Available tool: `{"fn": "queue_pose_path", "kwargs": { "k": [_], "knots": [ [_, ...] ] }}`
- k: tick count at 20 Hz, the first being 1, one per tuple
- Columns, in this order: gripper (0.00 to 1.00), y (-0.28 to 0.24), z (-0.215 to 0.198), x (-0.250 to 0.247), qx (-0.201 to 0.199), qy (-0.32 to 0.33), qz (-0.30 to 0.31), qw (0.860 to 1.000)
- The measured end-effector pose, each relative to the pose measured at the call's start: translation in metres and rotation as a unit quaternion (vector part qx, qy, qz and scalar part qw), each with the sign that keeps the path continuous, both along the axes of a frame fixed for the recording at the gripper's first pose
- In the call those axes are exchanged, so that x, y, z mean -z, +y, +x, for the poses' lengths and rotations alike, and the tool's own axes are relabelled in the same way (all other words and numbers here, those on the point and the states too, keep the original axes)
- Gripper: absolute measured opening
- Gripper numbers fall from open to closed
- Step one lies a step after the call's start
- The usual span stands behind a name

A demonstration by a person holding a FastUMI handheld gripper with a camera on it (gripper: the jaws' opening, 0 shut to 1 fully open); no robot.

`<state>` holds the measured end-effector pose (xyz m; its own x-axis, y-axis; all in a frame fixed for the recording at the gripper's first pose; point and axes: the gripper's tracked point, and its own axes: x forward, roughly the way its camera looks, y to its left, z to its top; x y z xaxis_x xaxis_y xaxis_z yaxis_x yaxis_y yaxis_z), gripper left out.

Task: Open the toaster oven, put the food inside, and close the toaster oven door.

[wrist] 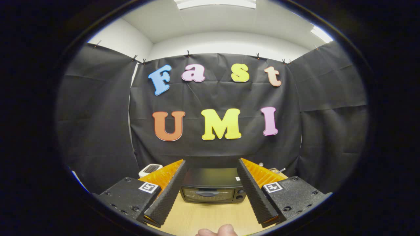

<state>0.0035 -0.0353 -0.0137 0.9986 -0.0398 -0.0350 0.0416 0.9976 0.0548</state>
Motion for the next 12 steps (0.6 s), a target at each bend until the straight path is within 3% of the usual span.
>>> {"fn": "queue_pose_path", "kwargs": {
  "k": [7, 12],
  "knots": [
    [1.0, -0.004, 0.022, 0.016, 0.007, 0.013, 0.008, 1.0],
    [1.0, -0.007, 0.057, 0.059, 0.012, 0.054, 0.019, 0.998]
  ]
}}
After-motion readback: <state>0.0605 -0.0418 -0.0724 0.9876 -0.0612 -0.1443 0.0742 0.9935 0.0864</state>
